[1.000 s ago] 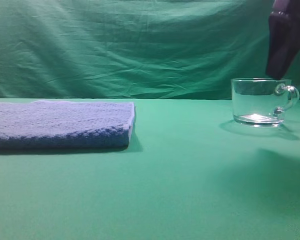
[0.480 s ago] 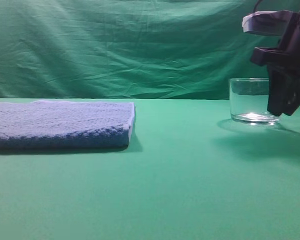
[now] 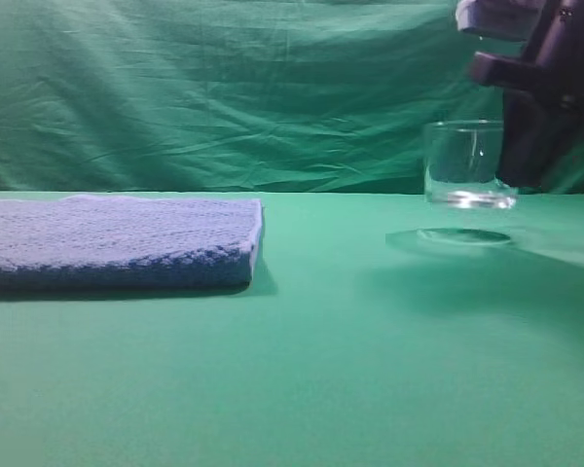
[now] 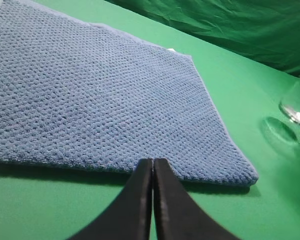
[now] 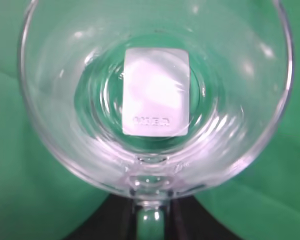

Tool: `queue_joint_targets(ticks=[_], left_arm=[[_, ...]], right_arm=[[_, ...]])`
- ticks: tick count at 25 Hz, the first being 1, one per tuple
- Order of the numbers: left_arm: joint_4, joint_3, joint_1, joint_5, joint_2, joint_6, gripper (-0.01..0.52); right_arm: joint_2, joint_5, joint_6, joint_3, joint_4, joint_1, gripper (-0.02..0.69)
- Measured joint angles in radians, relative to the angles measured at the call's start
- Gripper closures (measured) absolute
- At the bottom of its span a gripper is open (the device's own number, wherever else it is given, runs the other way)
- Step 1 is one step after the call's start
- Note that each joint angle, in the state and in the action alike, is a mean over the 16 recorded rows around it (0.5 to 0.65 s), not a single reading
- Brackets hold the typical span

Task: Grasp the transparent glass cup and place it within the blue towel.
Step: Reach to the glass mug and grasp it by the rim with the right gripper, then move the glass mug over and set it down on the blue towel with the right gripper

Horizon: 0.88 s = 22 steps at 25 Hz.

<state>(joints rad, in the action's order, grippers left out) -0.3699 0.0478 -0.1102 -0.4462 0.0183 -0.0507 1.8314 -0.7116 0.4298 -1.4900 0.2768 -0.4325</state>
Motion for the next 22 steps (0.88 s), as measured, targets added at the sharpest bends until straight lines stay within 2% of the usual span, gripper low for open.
queue_joint_targets(ticks=[11,22], left_arm=[[0.0,0.0,0.0,0.0,0.0,0.0,0.514],[0.0,0.0,0.0,0.0,0.0,0.0,0.514]], right_arm=[[0.249,0.001,0.003,-0.339,-0.035,-0.317,0.562],[0.482,0.013,0.006,-0.464,-0.078,-0.42,0.545]])
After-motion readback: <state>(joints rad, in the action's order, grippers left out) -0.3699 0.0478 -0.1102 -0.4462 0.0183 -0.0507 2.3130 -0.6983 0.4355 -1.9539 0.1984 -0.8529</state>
